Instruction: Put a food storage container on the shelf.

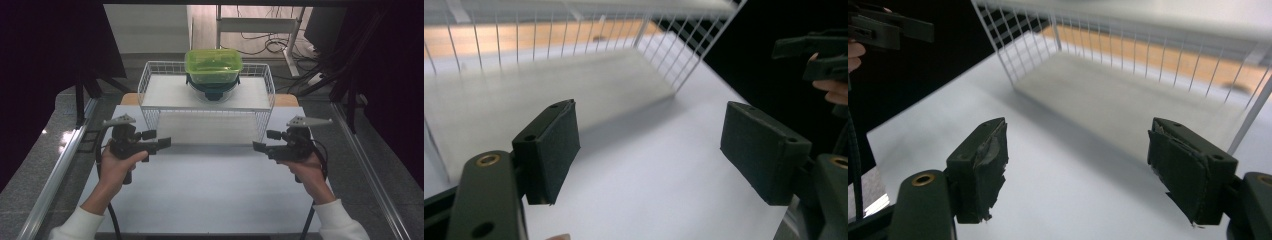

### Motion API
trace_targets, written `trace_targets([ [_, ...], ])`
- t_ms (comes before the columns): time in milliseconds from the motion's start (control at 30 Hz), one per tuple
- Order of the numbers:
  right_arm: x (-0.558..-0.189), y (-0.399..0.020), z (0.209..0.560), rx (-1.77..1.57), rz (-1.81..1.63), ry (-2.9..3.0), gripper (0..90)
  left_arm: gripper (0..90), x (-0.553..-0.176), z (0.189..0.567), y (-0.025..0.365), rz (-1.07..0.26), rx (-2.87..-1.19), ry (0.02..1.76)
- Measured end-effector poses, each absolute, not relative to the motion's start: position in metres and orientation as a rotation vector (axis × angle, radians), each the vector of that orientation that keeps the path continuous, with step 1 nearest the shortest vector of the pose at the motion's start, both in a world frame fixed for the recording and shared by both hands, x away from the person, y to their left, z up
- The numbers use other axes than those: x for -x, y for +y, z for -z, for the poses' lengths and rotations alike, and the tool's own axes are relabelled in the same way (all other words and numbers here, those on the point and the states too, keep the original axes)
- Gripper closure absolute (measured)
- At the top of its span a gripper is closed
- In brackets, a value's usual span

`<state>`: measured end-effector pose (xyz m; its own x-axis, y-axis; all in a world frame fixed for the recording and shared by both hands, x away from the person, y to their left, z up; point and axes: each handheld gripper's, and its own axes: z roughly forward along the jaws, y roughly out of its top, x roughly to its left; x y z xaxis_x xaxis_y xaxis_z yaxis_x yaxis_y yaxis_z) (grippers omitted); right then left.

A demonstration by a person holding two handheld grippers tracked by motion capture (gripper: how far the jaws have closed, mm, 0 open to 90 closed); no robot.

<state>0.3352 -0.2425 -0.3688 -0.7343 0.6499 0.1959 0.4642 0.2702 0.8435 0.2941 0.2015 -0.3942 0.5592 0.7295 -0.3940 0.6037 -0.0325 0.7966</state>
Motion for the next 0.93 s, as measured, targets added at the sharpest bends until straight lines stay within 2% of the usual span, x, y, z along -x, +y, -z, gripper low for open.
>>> trace_targets([
  [200,-0.316,-0.244,0.410,-1.119,-1.377,2.406,23.0,22.4,-0.274,0.430,0.195,-0.163,-1.803,1.133],
  [433,-0.311,-0.245,0.451,-1.191,-1.279,2.476,22.3,22.2,-0.265,0.463,0.188,-0.140,-1.873,1.162],
  [700,-0.310,-0.248,0.452,-1.187,-1.288,2.460,22.0,21.9,-0.264,0.466,0.186,-0.170,-1.892,1.168],
  [933,-0.308,-0.252,0.454,-1.182,-1.287,2.414,15.0,20.1,-0.265,0.471,0.186,-0.198,-1.897,1.187],
])
